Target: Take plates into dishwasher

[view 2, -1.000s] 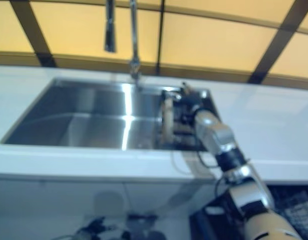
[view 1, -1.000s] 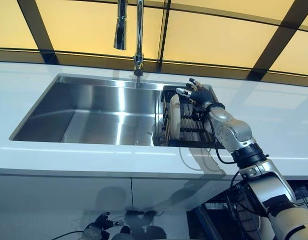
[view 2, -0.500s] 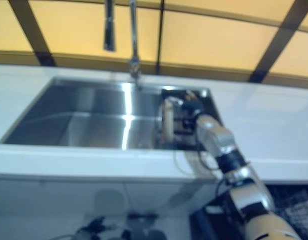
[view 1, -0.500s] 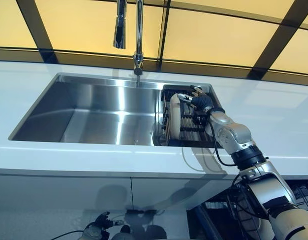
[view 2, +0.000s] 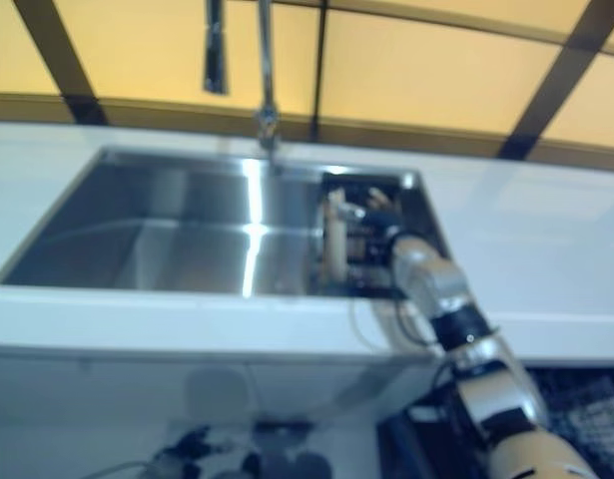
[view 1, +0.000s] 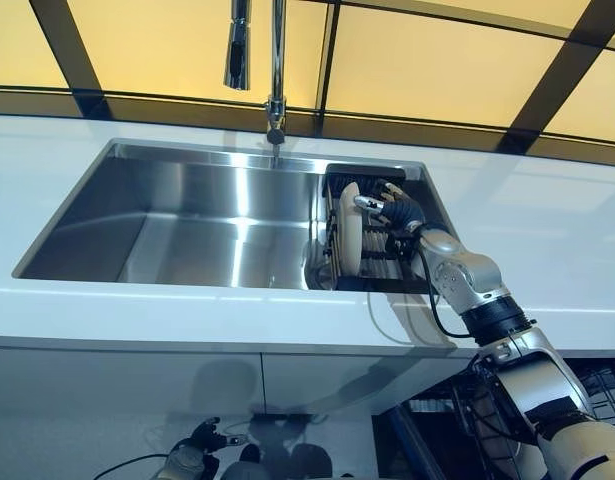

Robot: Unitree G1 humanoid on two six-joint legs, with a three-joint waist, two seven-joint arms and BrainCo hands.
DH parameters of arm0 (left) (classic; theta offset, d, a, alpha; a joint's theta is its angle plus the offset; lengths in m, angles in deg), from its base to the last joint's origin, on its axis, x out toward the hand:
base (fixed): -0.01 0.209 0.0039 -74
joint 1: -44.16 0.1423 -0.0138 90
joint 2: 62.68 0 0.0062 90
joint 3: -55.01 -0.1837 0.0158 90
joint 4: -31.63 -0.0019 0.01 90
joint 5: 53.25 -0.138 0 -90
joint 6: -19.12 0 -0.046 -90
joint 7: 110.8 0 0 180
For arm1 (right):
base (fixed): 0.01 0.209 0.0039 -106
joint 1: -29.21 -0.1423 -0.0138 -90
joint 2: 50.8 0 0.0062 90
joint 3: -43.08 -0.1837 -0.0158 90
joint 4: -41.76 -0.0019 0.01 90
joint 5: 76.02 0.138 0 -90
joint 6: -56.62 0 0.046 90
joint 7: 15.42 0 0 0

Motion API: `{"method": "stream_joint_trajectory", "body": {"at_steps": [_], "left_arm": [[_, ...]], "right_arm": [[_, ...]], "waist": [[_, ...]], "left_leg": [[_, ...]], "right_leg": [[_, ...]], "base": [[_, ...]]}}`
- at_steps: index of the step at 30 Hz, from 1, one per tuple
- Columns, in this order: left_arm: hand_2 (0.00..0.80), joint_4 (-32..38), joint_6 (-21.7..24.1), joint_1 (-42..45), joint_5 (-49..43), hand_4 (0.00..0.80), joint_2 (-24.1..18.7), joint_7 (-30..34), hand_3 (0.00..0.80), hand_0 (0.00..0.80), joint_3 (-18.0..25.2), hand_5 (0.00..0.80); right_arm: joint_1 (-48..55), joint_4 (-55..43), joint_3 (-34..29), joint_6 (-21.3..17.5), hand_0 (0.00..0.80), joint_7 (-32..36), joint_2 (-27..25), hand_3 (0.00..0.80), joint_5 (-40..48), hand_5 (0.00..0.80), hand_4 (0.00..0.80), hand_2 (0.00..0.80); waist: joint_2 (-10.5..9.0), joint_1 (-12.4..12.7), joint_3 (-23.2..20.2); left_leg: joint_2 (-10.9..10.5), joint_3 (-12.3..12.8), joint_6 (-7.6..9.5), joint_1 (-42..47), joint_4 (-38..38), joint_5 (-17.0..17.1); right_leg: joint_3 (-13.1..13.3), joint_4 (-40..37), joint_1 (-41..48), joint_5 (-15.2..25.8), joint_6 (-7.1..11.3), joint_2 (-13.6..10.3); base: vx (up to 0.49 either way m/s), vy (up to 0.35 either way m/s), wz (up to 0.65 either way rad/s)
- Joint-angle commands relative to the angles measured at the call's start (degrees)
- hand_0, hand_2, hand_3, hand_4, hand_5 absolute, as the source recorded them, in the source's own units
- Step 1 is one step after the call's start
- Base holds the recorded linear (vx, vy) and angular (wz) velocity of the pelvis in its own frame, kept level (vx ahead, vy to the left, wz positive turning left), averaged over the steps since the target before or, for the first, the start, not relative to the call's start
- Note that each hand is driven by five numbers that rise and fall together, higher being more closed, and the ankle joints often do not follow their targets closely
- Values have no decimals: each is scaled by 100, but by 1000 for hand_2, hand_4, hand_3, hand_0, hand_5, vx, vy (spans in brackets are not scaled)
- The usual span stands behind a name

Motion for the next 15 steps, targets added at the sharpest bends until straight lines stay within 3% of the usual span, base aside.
{"method": "stream_joint_trajectory", "body": {"at_steps": [1,15], "left_arm": [[0,-203,54,-413,197,0,-4,-107,0,0,-340,0],[0,-206,58,-402,191,0,3,-95,0,0,-347,0]], "right_arm": [[-140,3,17,-300,0,101,-41,0,-71,0,0,0],[-25,27,83,-330,0,199,65,0,-159,0,0,0]], "waist": [[24,24,-114],[36,8,-115]], "left_leg": [[-399,408,339,-112,-24,-210],[-388,434,339,-109,-24,-204]], "right_leg": [[114,611,-140,-478,-131,249],[125,615,-140,-486,-134,257]], "base": [[0,0,0],[0,0,0]]}}
